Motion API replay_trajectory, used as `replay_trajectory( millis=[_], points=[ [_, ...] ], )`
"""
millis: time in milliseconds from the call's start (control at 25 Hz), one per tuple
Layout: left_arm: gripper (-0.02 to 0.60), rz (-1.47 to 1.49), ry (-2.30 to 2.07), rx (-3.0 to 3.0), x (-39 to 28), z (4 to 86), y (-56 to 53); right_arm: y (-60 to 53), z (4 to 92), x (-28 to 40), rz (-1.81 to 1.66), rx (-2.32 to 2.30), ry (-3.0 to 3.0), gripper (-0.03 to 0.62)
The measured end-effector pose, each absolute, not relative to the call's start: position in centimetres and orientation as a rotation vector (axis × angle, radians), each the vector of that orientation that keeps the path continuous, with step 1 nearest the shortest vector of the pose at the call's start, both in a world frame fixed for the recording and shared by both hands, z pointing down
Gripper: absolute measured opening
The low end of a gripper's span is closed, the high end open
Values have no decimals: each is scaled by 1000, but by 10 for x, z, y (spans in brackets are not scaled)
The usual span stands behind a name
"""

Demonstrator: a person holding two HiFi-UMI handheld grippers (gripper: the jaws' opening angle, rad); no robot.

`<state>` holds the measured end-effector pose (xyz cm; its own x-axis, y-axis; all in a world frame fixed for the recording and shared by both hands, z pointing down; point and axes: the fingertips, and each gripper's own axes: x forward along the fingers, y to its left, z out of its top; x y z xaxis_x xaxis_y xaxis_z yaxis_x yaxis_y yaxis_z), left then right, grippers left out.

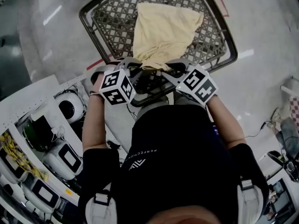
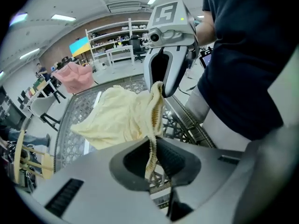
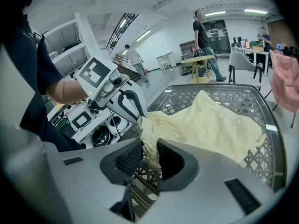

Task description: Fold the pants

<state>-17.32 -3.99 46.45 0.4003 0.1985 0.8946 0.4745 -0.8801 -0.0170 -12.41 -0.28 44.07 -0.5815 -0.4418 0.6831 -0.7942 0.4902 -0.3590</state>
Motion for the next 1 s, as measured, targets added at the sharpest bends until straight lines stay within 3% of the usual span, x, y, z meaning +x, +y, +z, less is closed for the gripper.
replay_trajectory(
  millis=[1000],
  points=[
    [48, -1537, -250, -2454, -45, 473, -152, -110, 452, 4, 858, 1251, -2202, 98]
  ],
)
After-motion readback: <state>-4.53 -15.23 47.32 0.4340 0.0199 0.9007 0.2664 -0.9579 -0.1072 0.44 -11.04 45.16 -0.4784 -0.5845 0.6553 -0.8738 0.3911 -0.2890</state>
